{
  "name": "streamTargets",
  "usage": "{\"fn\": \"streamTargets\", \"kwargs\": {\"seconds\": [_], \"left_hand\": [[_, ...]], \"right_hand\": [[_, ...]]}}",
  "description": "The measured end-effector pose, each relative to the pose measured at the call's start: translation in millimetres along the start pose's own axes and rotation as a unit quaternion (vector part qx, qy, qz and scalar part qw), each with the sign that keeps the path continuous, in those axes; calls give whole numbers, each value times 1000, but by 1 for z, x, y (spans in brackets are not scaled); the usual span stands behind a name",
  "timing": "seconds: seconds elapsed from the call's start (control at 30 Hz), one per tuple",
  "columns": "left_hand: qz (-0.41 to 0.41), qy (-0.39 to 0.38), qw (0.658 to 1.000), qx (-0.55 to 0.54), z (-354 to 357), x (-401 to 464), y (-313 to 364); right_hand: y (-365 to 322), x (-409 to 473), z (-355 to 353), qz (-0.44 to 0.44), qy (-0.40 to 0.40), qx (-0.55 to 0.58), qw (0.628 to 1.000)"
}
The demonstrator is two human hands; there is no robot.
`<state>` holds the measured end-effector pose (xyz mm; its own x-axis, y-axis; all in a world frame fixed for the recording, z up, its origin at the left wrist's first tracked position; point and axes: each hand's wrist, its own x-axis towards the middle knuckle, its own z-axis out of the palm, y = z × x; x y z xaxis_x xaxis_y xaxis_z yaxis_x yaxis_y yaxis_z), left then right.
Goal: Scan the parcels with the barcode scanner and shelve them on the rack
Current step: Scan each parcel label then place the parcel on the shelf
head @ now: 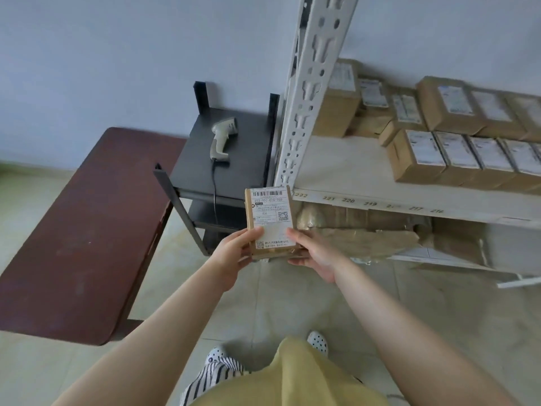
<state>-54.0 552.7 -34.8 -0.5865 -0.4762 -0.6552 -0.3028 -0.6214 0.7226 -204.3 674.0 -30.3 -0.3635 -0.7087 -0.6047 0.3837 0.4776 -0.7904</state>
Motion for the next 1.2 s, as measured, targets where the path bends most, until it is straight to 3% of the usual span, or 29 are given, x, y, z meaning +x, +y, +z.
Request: {"fn": "streamTargets", "kwargs": {"seconds": [0.37, 0.83, 1.2], "left_hand": [[-20, 4, 1000, -22, 179, 45, -36], [-19, 6, 999, -25, 269, 114, 9], [-31, 33, 999, 28, 295, 200, 67]], "right_hand": [[4, -23, -187, 14, 8, 11, 1000], [-49, 9, -268, 19, 70, 34, 997], [-100, 65, -278, 120, 163, 109, 973]]}}
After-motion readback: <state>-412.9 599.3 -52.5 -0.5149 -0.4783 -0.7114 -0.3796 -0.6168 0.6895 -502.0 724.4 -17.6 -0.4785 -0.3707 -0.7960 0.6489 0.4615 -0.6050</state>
